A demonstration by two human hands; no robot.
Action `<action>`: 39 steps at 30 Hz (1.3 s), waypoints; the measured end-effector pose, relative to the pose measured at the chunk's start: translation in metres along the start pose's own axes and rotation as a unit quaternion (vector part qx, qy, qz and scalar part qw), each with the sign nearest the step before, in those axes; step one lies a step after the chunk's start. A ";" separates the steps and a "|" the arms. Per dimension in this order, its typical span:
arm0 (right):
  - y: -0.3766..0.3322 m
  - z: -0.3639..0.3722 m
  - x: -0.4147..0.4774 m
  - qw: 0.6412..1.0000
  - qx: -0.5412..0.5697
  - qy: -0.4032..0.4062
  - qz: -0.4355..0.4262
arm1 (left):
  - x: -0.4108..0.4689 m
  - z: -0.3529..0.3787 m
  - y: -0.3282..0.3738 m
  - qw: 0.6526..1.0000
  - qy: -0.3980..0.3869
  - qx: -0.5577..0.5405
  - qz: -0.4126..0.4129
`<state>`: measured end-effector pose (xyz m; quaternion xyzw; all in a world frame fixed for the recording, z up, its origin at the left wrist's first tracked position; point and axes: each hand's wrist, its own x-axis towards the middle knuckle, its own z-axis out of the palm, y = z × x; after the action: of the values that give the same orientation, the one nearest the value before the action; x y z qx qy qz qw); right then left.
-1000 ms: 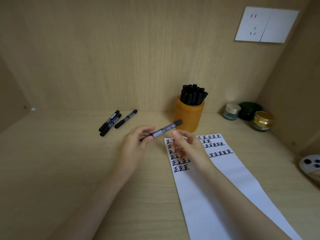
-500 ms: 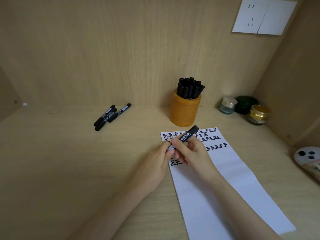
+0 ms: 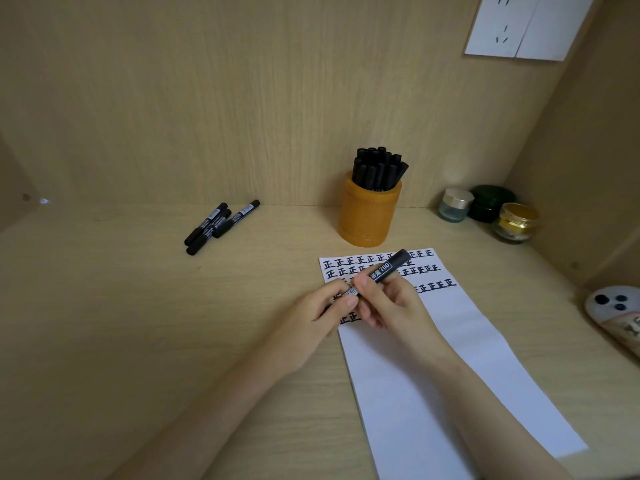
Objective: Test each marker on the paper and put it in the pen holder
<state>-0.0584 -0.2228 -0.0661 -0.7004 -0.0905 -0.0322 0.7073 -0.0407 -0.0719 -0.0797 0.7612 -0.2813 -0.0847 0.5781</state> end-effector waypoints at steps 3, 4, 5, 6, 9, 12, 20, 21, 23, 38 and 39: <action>0.001 0.000 -0.002 1.000 0.013 0.025 0.008 | -0.002 0.003 0.000 1.000 0.012 0.018 0.006; 0.000 0.000 -0.002 0.999 0.017 0.037 0.009 | -0.002 0.004 0.002 0.999 0.027 0.019 0.007; -0.001 -0.001 -0.002 0.998 0.025 0.052 0.010 | -0.002 0.004 0.003 0.999 0.044 0.021 0.003; -0.002 -0.003 -0.001 0.997 0.040 0.071 0.012 | -0.002 0.004 0.003 0.998 0.064 0.027 -0.003; -0.005 -0.017 0.002 0.985 0.085 0.149 0.022 | -0.006 -0.001 -0.001 0.994 0.086 0.063 -0.012; -0.001 -0.029 0.001 0.974 0.083 0.207 0.040 | -0.015 0.000 -0.004 0.993 0.021 0.117 0.005; 0.009 -0.034 -0.003 0.975 -0.051 0.211 0.057 | -0.020 0.006 -0.002 0.960 -0.082 0.269 -0.005; 0.010 -0.034 -0.002 0.972 -0.066 0.218 0.057 | -0.020 0.006 -0.002 0.959 -0.082 0.270 -0.005; 0.013 -0.035 -0.001 0.967 -0.098 0.228 0.061 | -0.021 0.006 -0.002 0.960 -0.080 0.268 -0.008; 0.022 -0.035 -0.002 0.966 -0.129 0.220 0.043 | -0.019 0.007 -0.006 0.960 -0.075 0.268 -0.022; 0.023 -0.036 -0.002 0.966 -0.132 0.217 0.042 | -0.019 0.007 -0.006 0.961 -0.075 0.266 -0.023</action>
<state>-0.0533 -0.2580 -0.0889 -0.7667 0.0997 -0.1654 0.6122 -0.0576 -0.0667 -0.0908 0.8851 -0.3186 -0.0766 0.3304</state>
